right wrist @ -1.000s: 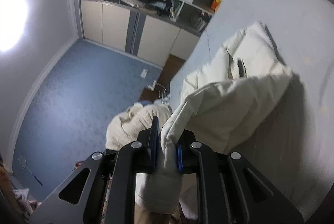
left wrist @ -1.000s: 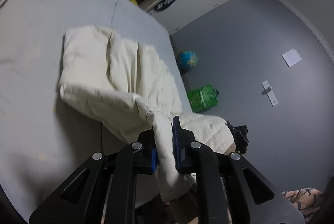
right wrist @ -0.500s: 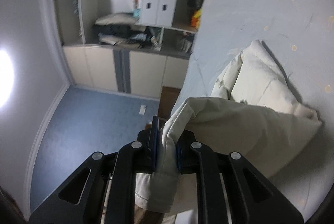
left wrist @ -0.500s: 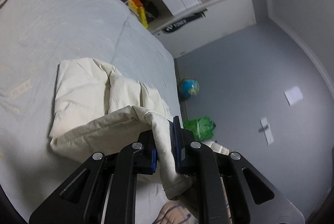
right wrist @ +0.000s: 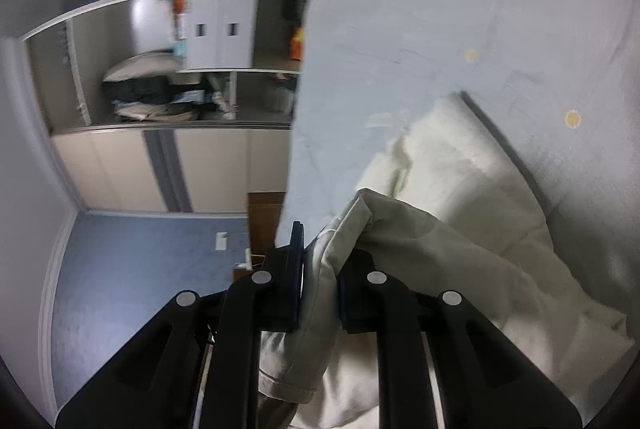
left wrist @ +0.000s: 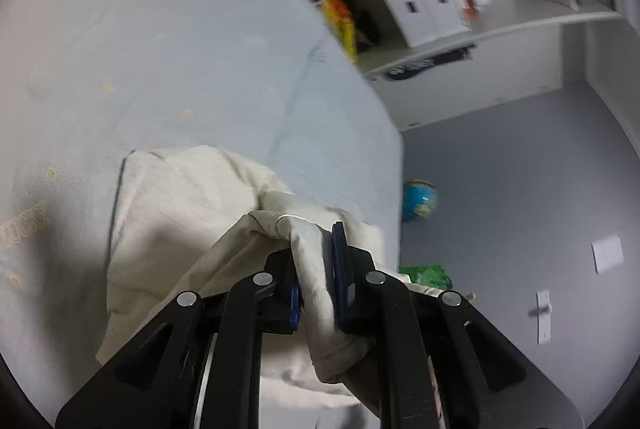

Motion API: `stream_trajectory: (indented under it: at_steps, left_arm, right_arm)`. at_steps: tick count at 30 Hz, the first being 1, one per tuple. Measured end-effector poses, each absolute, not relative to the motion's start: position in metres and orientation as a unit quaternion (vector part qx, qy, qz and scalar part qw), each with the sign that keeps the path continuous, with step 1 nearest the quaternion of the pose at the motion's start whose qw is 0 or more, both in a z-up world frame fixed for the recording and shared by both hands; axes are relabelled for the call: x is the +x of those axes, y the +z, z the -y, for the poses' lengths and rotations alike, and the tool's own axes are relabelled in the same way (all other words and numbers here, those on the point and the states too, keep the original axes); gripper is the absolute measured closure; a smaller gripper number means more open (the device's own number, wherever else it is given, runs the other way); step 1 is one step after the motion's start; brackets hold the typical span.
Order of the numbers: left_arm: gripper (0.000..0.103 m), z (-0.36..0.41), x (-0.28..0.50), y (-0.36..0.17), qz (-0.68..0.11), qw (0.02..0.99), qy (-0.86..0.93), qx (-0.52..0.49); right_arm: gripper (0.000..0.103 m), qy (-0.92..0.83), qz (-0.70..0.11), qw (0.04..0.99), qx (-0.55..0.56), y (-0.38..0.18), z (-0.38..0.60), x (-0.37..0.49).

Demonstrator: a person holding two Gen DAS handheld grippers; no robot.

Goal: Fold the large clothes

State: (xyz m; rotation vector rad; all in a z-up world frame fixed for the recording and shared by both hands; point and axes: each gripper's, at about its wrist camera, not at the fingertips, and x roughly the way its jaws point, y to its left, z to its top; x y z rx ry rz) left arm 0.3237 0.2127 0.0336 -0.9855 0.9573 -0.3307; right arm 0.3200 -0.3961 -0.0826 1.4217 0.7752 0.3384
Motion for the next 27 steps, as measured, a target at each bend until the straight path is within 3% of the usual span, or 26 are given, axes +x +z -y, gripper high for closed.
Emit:
stream_trajectory:
  at_steps: [7,10,12,13,14,15,16,20,27]
  left_arm:
    - [0.085,-0.22,0.352,-0.009,-0.481,0.727,-0.103,-0.479]
    - [0.075,-0.223,0.352,-0.014,-0.489,0.708,-0.1,-0.499]
    - [0.068,-0.226,0.348,-0.007,-0.485,0.708,-0.103,-0.503]
    - [0.059,-0.227,0.344,0.0,-0.477,0.711,-0.114,-0.503]
    - [0.035,-0.227,0.341,0.004,-0.466,0.714,-0.125,-0.508]
    - [0.023,-0.23,0.335,0.015,-0.445,0.728,-0.129,-0.506]
    - [0.02,-0.232,0.329,0.028,-0.428,0.746,-0.126,-0.495]
    - [0.018,-0.23,0.309,0.067,-0.389,0.775,-0.144,-0.477]
    - [0.017,-0.142,0.29,0.126,-0.394,0.861,-0.155,-0.283]
  right_arm:
    - [0.084,0.101,-0.403,0.652,0.634,-0.118,0.386,0.351]
    - [0.08,0.105,-0.409,0.642,0.639,-0.121,0.388,0.352]
    - [0.071,0.117,-0.406,0.63,0.652,-0.12,0.392,0.348]
    - [0.063,0.122,-0.399,0.626,0.659,-0.117,0.396,0.345]
    - [0.055,0.128,-0.387,0.624,0.666,-0.112,0.402,0.341]
    - [0.05,0.133,-0.378,0.623,0.672,-0.108,0.405,0.338]
    - [0.047,0.137,-0.369,0.621,0.678,-0.102,0.408,0.334]
    - [0.03,0.145,-0.327,0.643,0.677,-0.065,0.413,0.32]
    - [0.028,0.18,-0.294,0.722,0.6,0.008,0.391,0.315]
